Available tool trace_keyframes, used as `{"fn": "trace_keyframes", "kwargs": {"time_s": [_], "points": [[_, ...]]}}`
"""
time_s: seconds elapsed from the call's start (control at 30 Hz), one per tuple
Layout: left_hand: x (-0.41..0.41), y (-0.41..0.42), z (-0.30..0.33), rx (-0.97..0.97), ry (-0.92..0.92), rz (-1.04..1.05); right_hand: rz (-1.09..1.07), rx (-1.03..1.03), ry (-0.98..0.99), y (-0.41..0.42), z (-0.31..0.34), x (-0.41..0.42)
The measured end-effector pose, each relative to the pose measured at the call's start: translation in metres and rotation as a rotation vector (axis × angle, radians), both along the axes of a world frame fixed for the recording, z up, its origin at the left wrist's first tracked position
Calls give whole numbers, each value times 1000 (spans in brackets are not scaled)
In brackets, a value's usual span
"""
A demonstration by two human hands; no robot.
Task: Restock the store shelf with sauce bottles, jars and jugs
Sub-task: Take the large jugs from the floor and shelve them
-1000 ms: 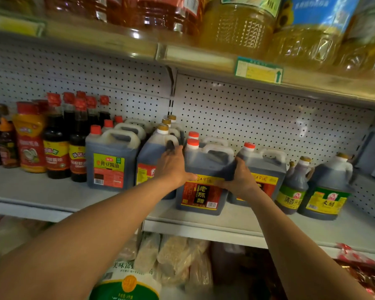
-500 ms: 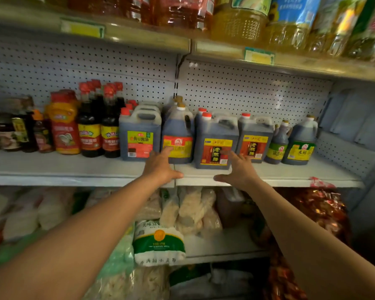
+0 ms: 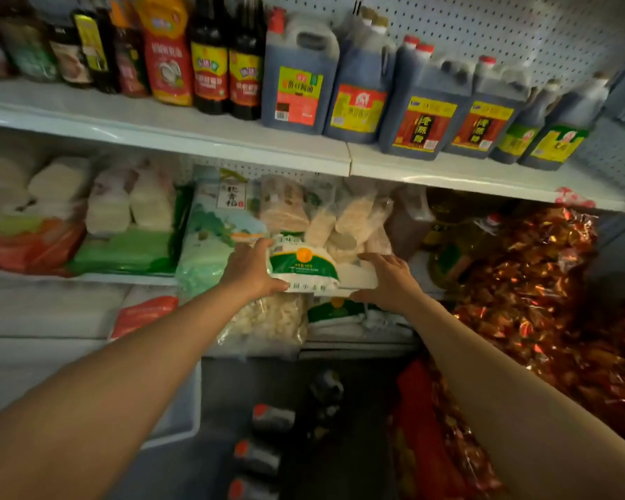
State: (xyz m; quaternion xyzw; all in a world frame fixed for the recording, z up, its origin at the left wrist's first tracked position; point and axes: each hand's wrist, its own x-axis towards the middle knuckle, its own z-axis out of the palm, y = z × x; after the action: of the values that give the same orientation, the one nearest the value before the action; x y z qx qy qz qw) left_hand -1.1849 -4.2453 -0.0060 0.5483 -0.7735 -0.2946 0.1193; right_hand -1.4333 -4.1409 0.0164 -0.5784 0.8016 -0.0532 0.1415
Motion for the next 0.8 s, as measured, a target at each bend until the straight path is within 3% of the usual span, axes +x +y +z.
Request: {"fn": "trace_keyframes", "kwargs": {"time_s": [0.33,0.57,0.8], "points": [[60,57,-143,294,-82,131,17,281,-204,44,-175,47],[100,125,-309,480,-122,169,-150,389,-462,104,-342,88],[114,166,-488,716,-146,142,-309,432,-585,155,-507,114]]}}
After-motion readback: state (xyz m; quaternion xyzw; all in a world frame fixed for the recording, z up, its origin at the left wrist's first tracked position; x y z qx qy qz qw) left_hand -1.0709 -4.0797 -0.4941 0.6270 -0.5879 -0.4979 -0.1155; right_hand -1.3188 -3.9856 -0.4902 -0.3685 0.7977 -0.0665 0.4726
